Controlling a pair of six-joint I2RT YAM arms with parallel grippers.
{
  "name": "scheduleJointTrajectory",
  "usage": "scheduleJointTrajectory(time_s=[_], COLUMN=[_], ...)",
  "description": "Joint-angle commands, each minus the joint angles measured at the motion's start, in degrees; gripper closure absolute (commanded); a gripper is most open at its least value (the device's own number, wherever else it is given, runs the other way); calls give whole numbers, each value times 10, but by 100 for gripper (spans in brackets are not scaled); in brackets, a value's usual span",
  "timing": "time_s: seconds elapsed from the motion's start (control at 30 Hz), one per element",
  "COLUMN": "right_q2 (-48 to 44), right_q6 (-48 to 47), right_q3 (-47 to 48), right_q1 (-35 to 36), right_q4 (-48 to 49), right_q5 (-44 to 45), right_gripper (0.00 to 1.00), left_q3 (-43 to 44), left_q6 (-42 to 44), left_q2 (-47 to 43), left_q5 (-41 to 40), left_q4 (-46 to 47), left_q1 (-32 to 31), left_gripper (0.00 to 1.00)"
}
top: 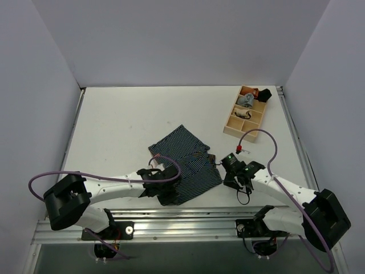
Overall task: Roll the underwear
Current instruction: Fold the underwear
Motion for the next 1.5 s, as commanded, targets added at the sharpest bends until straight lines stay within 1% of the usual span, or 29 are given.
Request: scheduleJointTrajectory(time_s=[0.0,0.03,0.07,0.13,0.17,0.23,0.3,0.53,0.63,0.8,0.93,0.97,1.0,1.03,1.2,1.4,1.47], right_q2=[-37,-44,-56,-66,-69,-65,-47,16,40,68,70,66,63,57,34,-17,-50], right_q6=[-2,-1,13,26,33,43,46,44,54,57,62,64,64,63,55,62,61], right_q3=[19,18,18,14,13,13,17,22,10,13,9,6,3,0,4,39,47], right_q1=[-4,-4,-4,-3,-3,-4,-3,-3,-4,-2,-2,-2,-2,-2,-3,-2,-2], right_q4=[-46,-45,-46,-39,-35,-27,-16,22,65,80,68,61,60,54,22,-64,-96], right_q5=[26,22,18,12,9,0,-3,-3,-13,-18,-9,-9,-10,-7,11,37,43], right_gripper=[100,100,96,84,73,68,68,68,68,69,76,84,89,99,100,100,100], left_q3=[14,14,13,8,7,7,9,18,19,19,19,20,20,21,26,41,45], left_q6=[-23,-24,-26,-27,-29,-29,-28,-26,-28,-28,-29,-30,-31,-31,-33,-40,-47], left_q2=[-23,-24,-23,-19,-15,-9,-1,8,12,18,15,13,12,9,-4,-30,-47], left_q5=[-2,-4,-4,-1,0,3,5,5,5,8,6,5,4,3,4,25,25], left_q4=[-16,-17,-16,-12,-10,-5,-5,0,3,9,9,7,6,4,2,-15,-28], left_q1=[-12,-14,-15,-15,-15,-16,-17,-18,-18,-19,-19,-19,-19,-19,-19,-20,-22], left_gripper=[98,98,98,98,98,98,98,98,98,98,98,98,98,98,98,98,98])
